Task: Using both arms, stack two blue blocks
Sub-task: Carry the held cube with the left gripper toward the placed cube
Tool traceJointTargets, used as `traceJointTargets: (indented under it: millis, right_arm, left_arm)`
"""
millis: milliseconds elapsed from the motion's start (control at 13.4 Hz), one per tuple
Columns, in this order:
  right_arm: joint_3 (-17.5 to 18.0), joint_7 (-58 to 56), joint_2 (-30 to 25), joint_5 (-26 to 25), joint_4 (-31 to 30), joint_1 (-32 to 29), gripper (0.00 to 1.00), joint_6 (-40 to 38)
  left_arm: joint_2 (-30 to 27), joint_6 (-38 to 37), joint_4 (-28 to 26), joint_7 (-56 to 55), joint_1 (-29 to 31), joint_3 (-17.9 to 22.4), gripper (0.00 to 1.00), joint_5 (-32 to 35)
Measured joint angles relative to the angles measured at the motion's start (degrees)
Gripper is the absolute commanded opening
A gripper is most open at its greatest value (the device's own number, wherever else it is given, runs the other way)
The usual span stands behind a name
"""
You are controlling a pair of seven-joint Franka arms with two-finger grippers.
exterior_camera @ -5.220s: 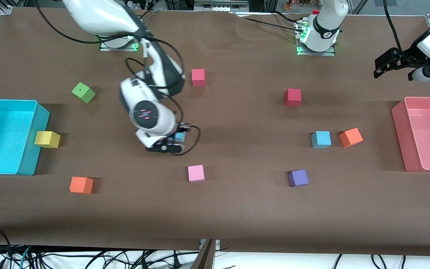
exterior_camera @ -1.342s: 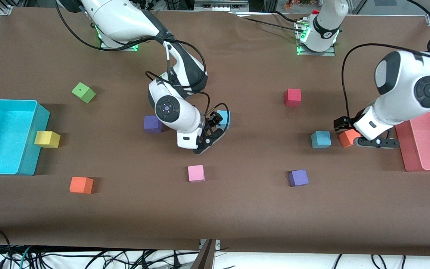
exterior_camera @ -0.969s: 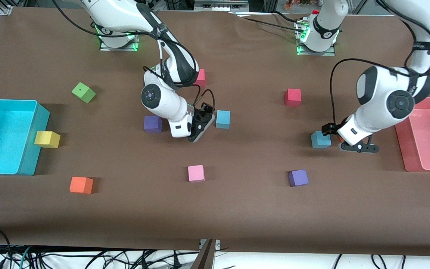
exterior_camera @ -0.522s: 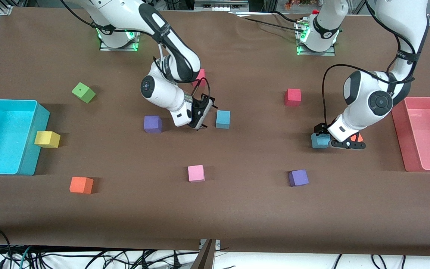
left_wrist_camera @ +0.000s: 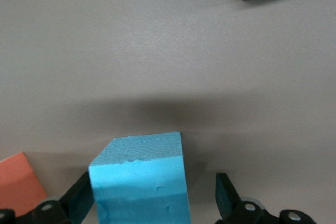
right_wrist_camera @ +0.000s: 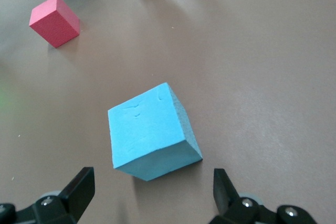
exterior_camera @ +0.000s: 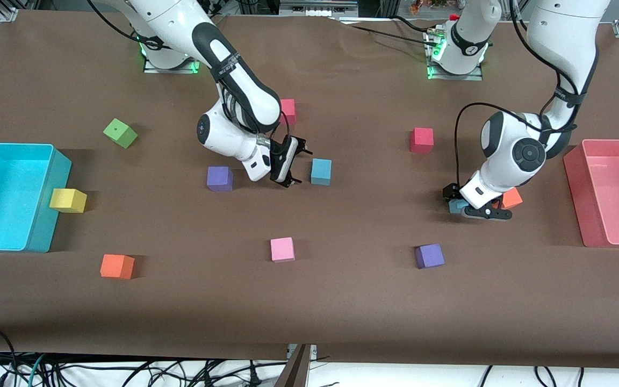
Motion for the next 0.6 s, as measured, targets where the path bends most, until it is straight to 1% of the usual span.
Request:
traceJointTargets:
  millis: [75, 149, 224, 298, 373, 447, 522, 597]
  right_arm:
    - [0.06, -1.54, 0.0, 0.35, 0.0, 0.0, 1.0, 0.08]
    - [0.06, -3.54, 0.01, 1.07, 0.0, -0.01, 1.0, 0.11]
    - [0.06, -5.48, 0.09, 1.78, -0.01, -0.03, 1.0, 0.13]
    - [0.06, -7.33, 0.33, 3.0, -0.01, -0.03, 1.0, 0.15]
    - [0.06, -9.63, 0.71, 5.04, 0.0, -0.03, 1.0, 0.17]
    - [0.08, -12.04, 1.09, 7.21, 0.0, -0.04, 1.0, 0.18]
    - [0.25, -14.06, 1.45, 9.22, 0.0, -0.04, 1.0, 0.18]
    - [0.52, -15.45, 1.68, 10.56, 0.01, -0.03, 1.0, 0.18]
  left_arm:
    - [0.03, 0.08, 0.0, -0.02, -0.08, 0.0, 0.56, 0.0]
    - [0.03, 0.08, 0.01, -0.02, -0.08, 0.02, 0.46, 0.0]
    - [0.03, 0.08, 0.01, -0.02, -0.08, 0.06, 0.32, 0.0]
    - [0.03, 0.08, -0.01, -0.02, -0.08, 0.1, 0.21, 0.0]
    - [-0.01, 0.08, -0.02, -0.02, -0.08, 0.12, 0.14, 0.0]
    - [-0.07, 0.04, -0.03, -0.02, -0.08, 0.12, 0.1, 0.0]
    - [-0.15, 0.07, 0.05, -0.02, -0.08, 0.12, 0.08, 0.0]
    - [-0.58, -0.04, 0.4, -0.02, -0.08, 0.13, 0.08, 0.0]
